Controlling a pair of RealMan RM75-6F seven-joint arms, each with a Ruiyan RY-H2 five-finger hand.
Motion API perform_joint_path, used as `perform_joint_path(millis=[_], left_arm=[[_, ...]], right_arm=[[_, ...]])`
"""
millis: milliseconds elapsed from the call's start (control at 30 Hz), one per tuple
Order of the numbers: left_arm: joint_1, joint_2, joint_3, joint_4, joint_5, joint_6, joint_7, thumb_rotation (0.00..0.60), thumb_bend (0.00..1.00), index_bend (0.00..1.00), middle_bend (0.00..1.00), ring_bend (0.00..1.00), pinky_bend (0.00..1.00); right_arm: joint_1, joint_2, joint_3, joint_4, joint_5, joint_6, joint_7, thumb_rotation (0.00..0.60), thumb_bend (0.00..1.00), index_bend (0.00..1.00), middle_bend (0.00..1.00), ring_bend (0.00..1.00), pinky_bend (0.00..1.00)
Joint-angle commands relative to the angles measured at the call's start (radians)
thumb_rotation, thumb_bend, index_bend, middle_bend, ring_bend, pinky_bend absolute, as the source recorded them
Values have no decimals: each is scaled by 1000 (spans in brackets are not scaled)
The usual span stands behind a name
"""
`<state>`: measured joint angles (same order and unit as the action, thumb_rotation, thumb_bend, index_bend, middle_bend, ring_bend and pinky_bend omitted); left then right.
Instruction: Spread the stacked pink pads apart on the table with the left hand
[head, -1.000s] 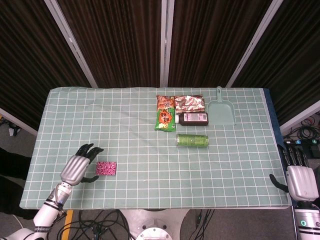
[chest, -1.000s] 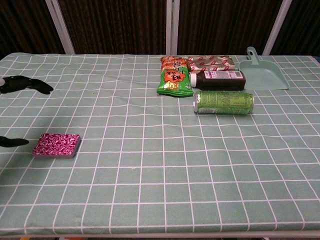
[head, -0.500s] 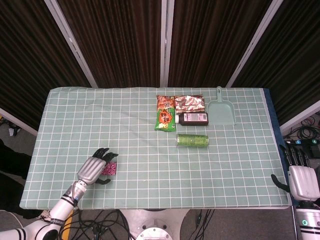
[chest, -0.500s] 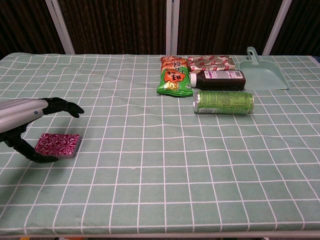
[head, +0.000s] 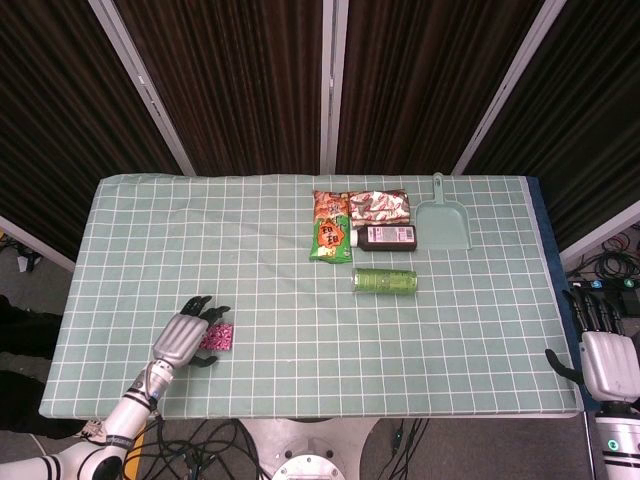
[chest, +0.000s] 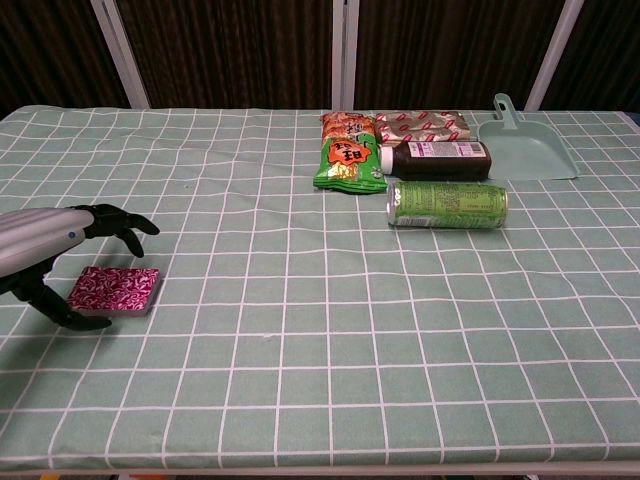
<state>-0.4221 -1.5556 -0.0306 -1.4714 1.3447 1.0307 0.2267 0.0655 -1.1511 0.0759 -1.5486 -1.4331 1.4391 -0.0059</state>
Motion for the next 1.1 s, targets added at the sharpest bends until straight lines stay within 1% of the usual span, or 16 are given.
perform_joint_path(millis=[33,567,1100], left_arm=[[0,-6,0,7,-1,7,1,600,158,141,292,5,58],[1,-33,9,56,3,30,0,600,161,156,288,5,58],[-4,-28,7,53,-12,29,5,600,171,166,328,5,59]], right_arm=[[0,0,0,-1,0,0,-2,600,167,0,1,0,0],[-1,0,1,2,5,-1,1,600,167,0,1,0,0],[1,-1,1,4,9,-8,0,600,167,0,1,0,0]])
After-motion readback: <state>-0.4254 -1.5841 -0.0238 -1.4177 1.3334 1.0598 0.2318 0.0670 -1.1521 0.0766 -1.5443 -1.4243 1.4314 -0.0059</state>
